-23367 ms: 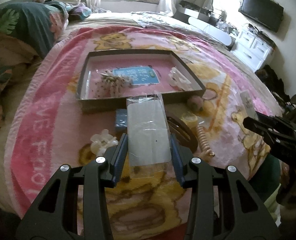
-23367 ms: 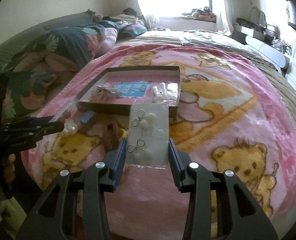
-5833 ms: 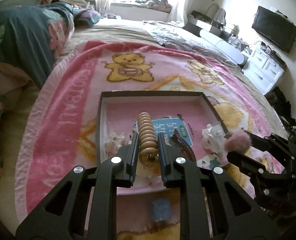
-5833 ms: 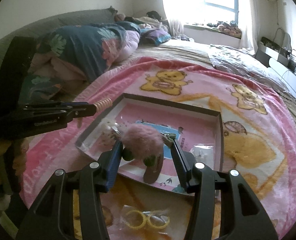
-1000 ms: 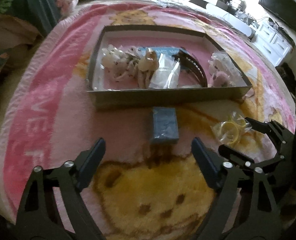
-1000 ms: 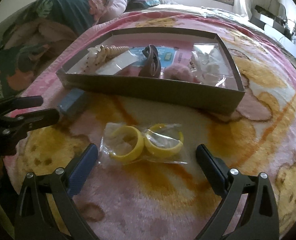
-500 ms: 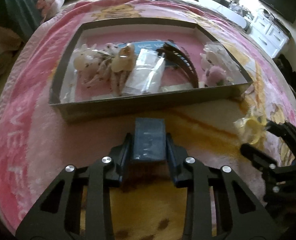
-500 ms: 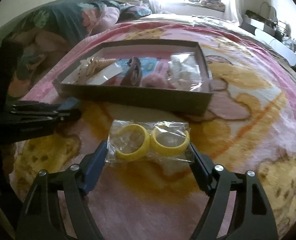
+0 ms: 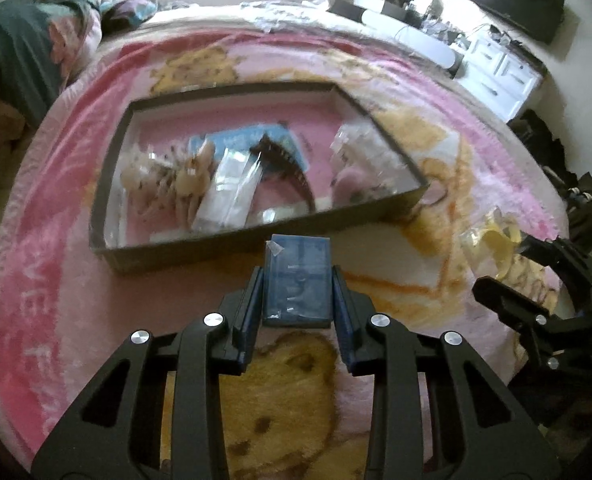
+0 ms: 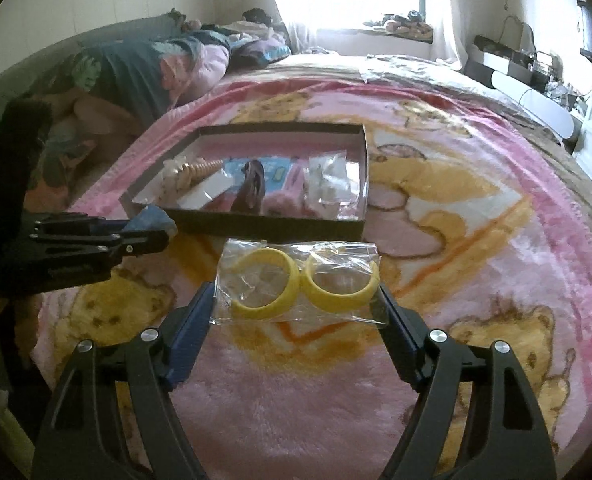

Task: Organize jewelry
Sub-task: 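Carry the blue box and bangle bag into the tray and open both tools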

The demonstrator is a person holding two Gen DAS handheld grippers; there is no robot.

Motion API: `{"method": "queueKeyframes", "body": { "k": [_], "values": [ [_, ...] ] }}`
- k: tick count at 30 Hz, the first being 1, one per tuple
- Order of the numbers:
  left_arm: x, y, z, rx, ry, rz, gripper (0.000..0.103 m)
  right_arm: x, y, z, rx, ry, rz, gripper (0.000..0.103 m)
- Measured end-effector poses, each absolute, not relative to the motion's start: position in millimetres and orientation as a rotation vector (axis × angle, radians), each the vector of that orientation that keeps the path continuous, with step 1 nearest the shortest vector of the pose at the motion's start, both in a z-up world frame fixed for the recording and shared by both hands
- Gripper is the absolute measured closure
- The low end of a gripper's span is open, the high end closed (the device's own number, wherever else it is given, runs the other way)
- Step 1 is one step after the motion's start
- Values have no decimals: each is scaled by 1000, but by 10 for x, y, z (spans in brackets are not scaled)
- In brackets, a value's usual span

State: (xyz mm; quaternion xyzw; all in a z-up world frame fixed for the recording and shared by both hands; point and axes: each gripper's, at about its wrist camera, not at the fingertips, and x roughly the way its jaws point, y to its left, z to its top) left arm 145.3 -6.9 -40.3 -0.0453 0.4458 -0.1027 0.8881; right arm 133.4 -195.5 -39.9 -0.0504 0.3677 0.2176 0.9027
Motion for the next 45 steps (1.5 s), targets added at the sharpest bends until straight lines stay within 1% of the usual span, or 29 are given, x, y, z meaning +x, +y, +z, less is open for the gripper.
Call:
{"method": "queueKeyframes", "body": {
  "k": [8,22,33,45],
  "values": [
    [1430,-31,-80,-93,866,-218,79,1321,-1934,-175,-109,716,462,26],
    [1534,314,201,-113,809,-158,79,1440,-1651,104,-142,661,513,26],
    [1719,592,315,-137,782,-112,79,1722,-1441,251,-159,626,533,26],
    [1879,688,328,-135,780,-97,79,2084,-1317,321,-147,614,527,26]
  ]
}}
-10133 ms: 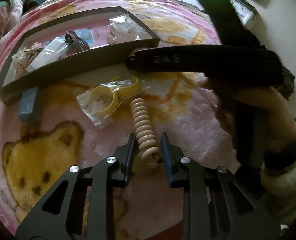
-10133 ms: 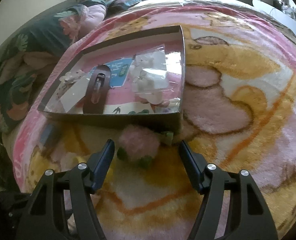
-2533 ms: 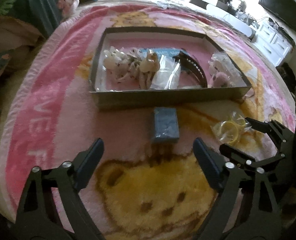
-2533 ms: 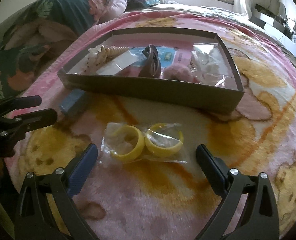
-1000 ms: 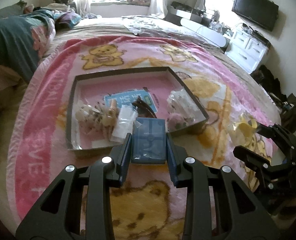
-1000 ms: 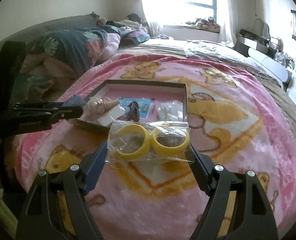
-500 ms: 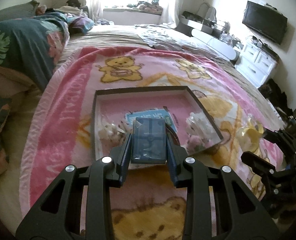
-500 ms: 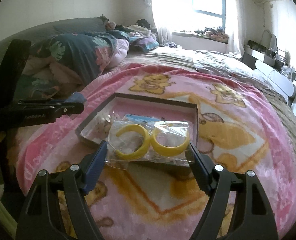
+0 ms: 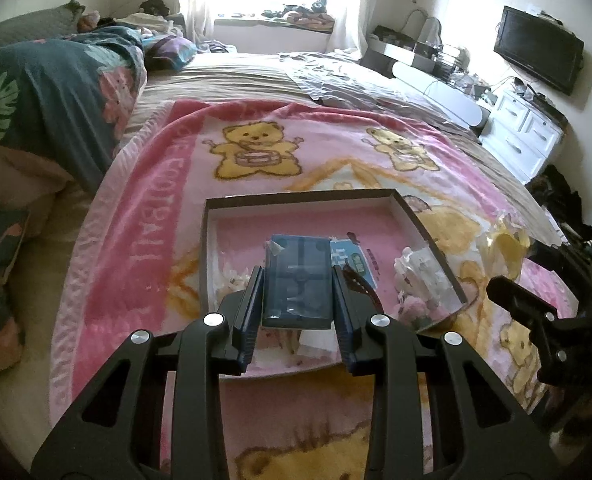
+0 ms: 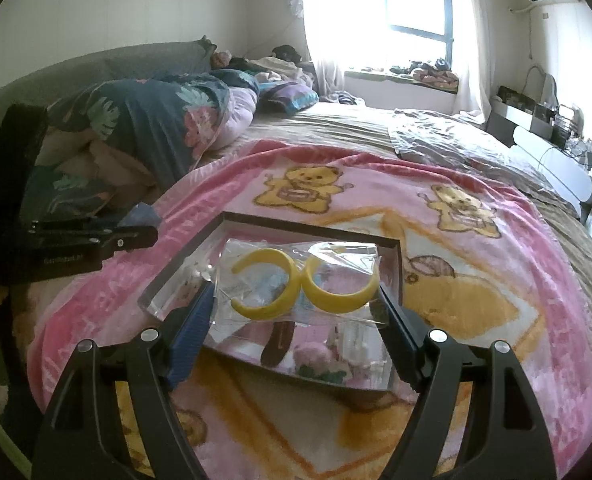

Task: Organize jewelry
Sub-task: 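Carry the blue box and bangle bag into the tray and open both tools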

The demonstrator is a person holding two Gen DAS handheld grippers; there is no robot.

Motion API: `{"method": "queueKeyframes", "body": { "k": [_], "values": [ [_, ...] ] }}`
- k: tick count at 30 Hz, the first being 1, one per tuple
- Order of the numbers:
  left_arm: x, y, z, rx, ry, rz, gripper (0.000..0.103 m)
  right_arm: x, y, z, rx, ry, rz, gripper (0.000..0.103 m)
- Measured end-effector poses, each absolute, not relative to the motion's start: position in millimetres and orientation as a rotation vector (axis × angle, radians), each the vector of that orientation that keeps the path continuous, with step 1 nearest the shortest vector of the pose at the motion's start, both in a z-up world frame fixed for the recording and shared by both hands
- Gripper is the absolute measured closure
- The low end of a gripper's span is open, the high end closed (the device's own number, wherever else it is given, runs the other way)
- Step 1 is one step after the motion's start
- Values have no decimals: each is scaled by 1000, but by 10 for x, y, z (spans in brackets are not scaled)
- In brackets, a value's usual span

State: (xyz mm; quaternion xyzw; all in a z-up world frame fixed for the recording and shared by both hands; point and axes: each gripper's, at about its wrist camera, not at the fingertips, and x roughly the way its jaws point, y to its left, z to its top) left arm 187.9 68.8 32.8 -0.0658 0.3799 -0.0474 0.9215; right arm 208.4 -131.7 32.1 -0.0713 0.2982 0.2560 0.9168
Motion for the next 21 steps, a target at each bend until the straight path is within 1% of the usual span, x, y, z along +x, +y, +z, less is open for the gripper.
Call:
{"method": "queueKeyframes", "body": {
  "k": [9,21],
  "values": [
    [2126,656,297,-137,789,-115,79,2245,-1315,301,-146,611,504,26],
    [2365,496,37,-128,839,-140,79,2460,-1395,60,-155,654,458,26]
  ]
}}
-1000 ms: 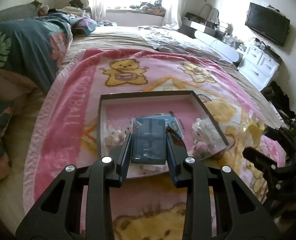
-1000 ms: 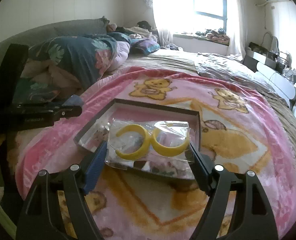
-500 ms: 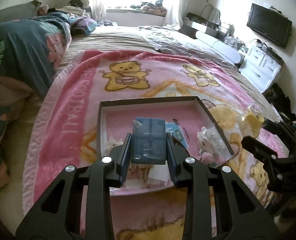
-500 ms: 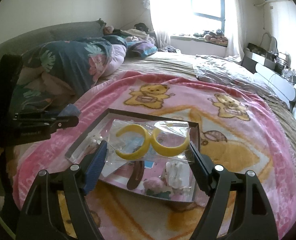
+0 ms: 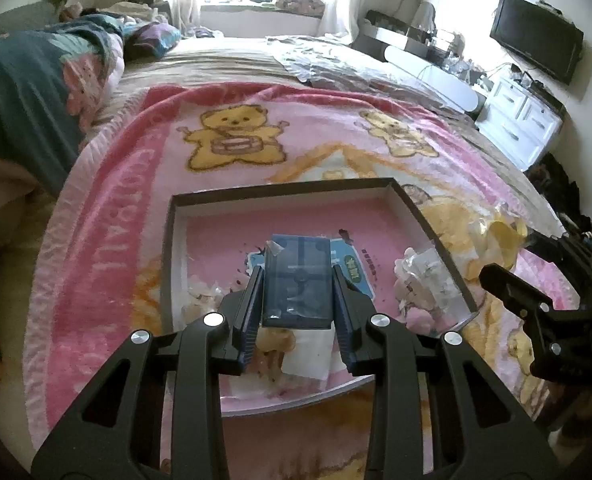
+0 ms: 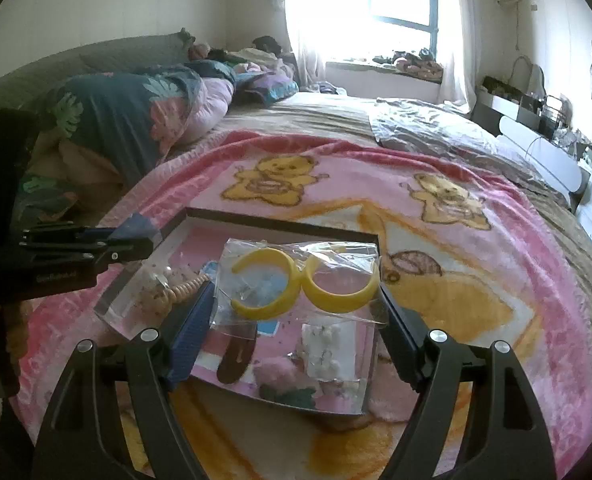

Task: Organize jewelry
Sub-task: 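Carry the blue box and bangle bag into the tray and open both tools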

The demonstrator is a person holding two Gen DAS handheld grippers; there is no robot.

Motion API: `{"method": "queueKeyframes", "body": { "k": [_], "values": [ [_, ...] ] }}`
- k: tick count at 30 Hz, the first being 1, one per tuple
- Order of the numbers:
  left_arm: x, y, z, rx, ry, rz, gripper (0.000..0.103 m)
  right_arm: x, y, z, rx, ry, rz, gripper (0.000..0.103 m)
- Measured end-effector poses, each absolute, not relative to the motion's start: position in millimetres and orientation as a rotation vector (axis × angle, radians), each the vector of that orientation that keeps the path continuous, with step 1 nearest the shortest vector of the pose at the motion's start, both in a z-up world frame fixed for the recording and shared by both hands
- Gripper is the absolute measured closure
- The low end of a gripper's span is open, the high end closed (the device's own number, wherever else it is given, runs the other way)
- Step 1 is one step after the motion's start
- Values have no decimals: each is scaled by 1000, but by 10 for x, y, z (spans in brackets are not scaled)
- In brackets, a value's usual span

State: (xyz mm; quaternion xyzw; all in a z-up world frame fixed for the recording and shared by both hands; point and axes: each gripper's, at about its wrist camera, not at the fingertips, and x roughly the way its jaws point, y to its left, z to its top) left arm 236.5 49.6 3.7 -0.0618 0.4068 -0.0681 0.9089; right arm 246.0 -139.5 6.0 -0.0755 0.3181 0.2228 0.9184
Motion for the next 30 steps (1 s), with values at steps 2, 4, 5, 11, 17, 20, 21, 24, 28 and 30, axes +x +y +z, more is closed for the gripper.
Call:
{"method": "queueKeyframes", "body": {
  "k": [2,4,5,11,17,20,21,24,28,30],
  "values": [
    [2395,488,-14,-129,848,-143,79,2478,-1395,7,-156,666,460,26],
    [2423,476,-70,-129,860,-145,79,2494,-1388,-51,-156,678,461,26],
    [2435,472,-93,-129,864,-145,79,2496,-1384,-74,-156,683,463,26],
    [2498,464,-250,-130,895,-146,79,2520,-1319,-254,-165,721,480,26],
    [2540,459,-408,-135,929,-149,78,2533,-1238,-450,-186,765,503,26],
    [2551,454,-466,-137,940,-152,78,2554,-1196,-532,-191,785,513,26],
    [2558,447,-479,-137,943,-153,78,2561,-1184,-552,-193,790,514,26],
    [2577,443,-516,-137,954,-152,78,2597,-1149,-618,-197,806,514,24],
    [2577,441,-543,-138,962,-149,78,2605,-1153,-639,-187,814,514,18],
    [2568,435,-543,-136,965,-150,78,2577,-1175,-615,-176,808,514,15]
  ]
}}
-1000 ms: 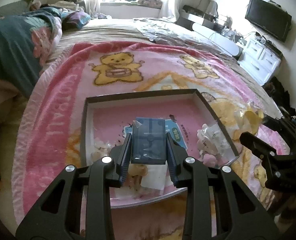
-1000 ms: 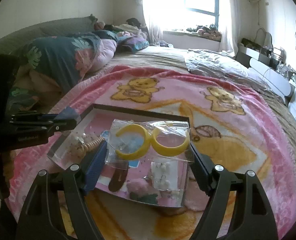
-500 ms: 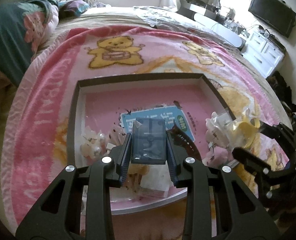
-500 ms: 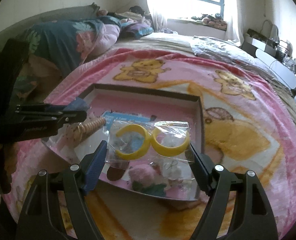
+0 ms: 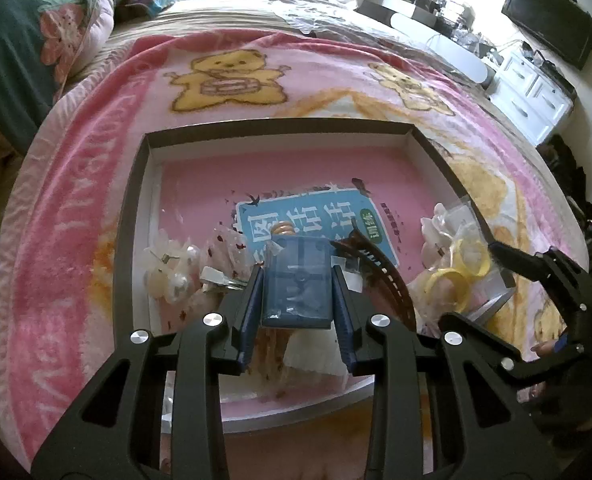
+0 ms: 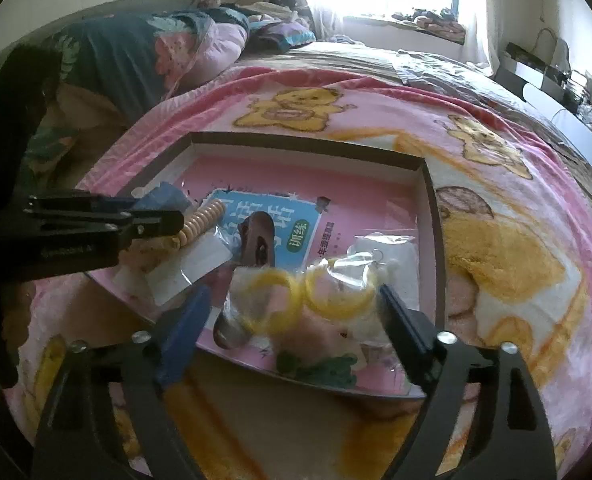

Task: Organize jewelry
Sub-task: 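Carry the blue box and bangle bag into the tray and open both tools, then withdraw both tools up and away from the filled tray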

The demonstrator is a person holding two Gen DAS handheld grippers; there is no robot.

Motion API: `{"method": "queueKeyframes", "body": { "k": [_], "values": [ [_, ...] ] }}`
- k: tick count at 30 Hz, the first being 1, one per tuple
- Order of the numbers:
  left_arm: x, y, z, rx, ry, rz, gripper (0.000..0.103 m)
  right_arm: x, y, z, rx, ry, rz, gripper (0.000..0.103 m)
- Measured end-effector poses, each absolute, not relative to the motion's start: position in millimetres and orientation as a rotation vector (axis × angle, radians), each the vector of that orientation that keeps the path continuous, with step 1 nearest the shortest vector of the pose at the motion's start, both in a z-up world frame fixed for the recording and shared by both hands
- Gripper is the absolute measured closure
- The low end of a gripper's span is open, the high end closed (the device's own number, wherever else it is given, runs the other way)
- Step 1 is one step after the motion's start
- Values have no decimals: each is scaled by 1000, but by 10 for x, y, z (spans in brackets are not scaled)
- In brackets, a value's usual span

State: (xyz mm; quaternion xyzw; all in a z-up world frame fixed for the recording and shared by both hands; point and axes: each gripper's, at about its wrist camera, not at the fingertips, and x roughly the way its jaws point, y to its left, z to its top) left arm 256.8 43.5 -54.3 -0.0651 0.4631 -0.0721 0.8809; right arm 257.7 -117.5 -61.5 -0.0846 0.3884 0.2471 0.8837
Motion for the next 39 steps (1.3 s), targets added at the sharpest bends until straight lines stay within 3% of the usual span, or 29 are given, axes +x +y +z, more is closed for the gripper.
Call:
{"method": "queueKeyframes", "body": {
  "k": [6,8,12,26,39],
  "values": [
    [2538,419,-517,-136,962,-154,76,2466,-1280,-495,-159,787,507,9],
    [2515,405,-485,-131,958,-154,66,2420,-1337,-439,-144,779,503,6],
    [2455,368,-395,-125,949,-154,60,2337,-1425,-349,-137,770,495,6],
    [2061,245,177,-79,846,-109,9,1994,-1694,62,-87,691,479,4],
    [1488,182,474,-69,758,-57,9,1553,-1870,311,-77,625,473,4]
  ]
}}
